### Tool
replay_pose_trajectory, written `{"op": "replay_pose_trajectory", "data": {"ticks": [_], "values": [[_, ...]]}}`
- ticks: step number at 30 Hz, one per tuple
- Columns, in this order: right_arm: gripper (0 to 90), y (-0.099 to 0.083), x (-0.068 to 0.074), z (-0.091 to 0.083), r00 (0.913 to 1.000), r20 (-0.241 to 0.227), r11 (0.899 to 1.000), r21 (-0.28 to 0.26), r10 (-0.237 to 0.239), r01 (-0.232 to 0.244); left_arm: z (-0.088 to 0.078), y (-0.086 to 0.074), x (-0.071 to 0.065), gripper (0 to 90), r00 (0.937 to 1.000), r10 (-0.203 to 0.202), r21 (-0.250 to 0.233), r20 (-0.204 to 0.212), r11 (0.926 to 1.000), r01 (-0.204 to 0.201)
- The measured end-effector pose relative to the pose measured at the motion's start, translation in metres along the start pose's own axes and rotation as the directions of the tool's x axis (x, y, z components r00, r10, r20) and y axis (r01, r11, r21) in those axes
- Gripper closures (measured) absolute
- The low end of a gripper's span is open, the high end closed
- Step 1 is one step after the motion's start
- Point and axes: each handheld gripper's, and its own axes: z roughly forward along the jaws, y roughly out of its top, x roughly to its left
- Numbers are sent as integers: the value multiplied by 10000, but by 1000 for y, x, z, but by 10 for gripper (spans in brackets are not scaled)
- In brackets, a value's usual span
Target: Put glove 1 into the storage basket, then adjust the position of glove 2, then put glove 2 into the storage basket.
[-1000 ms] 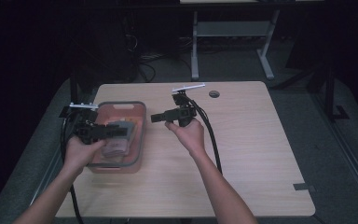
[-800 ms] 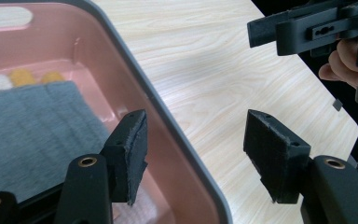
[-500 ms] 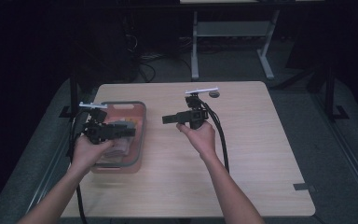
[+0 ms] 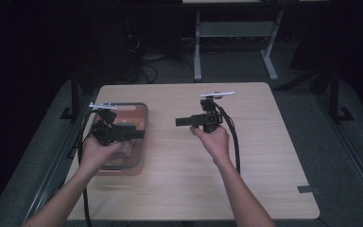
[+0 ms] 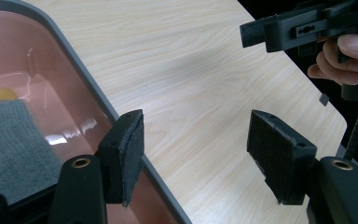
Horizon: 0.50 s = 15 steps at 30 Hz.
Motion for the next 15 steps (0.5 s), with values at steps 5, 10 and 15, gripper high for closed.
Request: {"op": "replay_pose_trajectory", "data": {"ticks": [5, 10, 15], "values": [[422, -2, -6, -5, 9998, 76, 9999, -36, 170, -169, 2, 1, -1, 366, 10000, -11, -18, 50, 10000, 12], [415, -6, -12, -11, 9996, 131, 9996, -109, 264, -263, 6, 1, -3, 363, 10000, 56, 54, 67, 10000, -56], [415, -8, -15, -17, 9992, 169, 9992, -172, 375, -372, 8, 2, -5, 361, 9999, 66, 62, 101, 10000, -66]]}}
